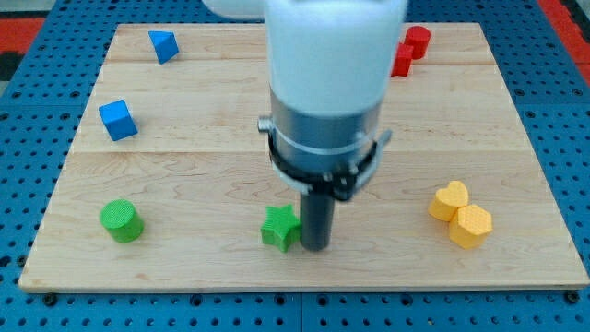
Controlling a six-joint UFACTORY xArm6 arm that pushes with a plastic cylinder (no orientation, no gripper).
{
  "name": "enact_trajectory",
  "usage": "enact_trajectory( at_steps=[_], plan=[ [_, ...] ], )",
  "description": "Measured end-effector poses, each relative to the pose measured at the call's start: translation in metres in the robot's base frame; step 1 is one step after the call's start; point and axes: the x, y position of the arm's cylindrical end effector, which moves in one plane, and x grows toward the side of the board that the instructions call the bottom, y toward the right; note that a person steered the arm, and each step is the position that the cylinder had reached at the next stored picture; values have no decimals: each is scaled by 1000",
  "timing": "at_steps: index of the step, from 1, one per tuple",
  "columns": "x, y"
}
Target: Move the green star into the green circle
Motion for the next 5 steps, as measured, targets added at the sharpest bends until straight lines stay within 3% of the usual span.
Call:
enact_trajectory(
  at_steps=[1,2,4,5],
  plan=[
    [-11,-7],
    [-11,-88],
    [11,-66],
    [8,-97]
  ],
)
